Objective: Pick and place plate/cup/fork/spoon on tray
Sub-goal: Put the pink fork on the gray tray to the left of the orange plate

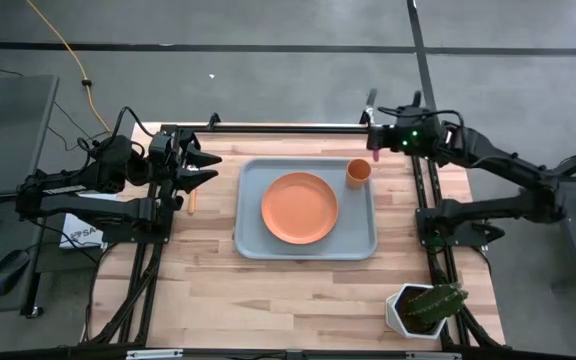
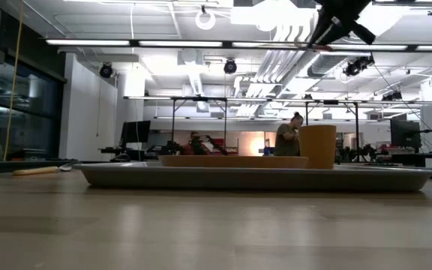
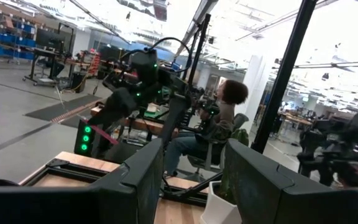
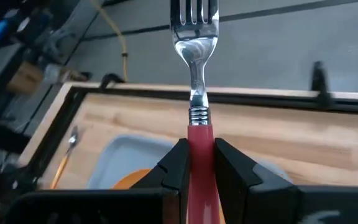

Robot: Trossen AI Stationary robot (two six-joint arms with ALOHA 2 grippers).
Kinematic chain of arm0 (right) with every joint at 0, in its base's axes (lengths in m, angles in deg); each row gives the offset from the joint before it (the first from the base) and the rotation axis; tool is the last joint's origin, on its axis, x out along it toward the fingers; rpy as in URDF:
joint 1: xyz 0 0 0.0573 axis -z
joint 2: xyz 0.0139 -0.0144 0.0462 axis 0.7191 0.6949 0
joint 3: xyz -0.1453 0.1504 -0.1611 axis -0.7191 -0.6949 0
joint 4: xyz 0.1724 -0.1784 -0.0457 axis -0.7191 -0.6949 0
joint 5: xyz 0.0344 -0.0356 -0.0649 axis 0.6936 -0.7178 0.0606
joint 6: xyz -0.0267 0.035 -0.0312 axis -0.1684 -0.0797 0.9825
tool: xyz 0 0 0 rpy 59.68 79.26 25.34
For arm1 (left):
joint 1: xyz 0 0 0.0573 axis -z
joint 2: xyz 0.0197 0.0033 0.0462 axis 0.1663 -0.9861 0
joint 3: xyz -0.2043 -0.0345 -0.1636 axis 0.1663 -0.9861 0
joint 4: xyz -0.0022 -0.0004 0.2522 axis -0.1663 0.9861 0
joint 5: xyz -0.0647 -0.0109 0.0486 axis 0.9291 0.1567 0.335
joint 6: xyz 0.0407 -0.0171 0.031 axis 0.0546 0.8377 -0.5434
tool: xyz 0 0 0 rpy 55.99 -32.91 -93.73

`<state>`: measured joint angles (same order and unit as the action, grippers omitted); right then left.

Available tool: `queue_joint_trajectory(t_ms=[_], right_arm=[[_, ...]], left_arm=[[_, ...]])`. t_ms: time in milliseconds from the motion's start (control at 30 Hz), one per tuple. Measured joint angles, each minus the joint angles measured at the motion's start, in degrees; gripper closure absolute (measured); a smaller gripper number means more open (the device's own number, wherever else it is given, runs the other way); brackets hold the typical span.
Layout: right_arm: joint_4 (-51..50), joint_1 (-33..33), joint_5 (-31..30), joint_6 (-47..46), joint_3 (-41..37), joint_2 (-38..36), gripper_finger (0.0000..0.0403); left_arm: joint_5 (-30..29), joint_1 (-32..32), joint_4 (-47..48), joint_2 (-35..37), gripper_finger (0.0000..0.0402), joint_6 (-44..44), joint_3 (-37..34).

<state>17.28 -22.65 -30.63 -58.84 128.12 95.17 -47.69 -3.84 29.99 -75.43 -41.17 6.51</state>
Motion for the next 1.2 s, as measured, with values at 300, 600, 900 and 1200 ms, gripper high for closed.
queue_joint_trajectory(t_ms=[300, 600, 900, 1200], right_arm=[[5.5, -10.0, 0.7, -3.1, 0.4, 6.8, 0.0355], [22.4, -19.8, 5.0, -5.1, 0.4, 18.2, 0.0355], [45.8, -27.7, 9.9, -13.0, 0.4, 32.8, 0.0355], [65.1, -31.6, 0.1, -23.0, 0.4, 44.5, 0.0355]], left_arm=[[0.0, 0.0, 0.0, 0.0, 0.0241, 0.0, 0.0], [0.0, 0.0, 0.0, 0.0, 0.0241, 0.0, 0.0], [0.0, 0.0, 0.0, 0.0, 0.0241, 0.0, 0.0], [0.0, 0.0, 0.0, 0.0, 0.0241, 0.0, 0.0]])
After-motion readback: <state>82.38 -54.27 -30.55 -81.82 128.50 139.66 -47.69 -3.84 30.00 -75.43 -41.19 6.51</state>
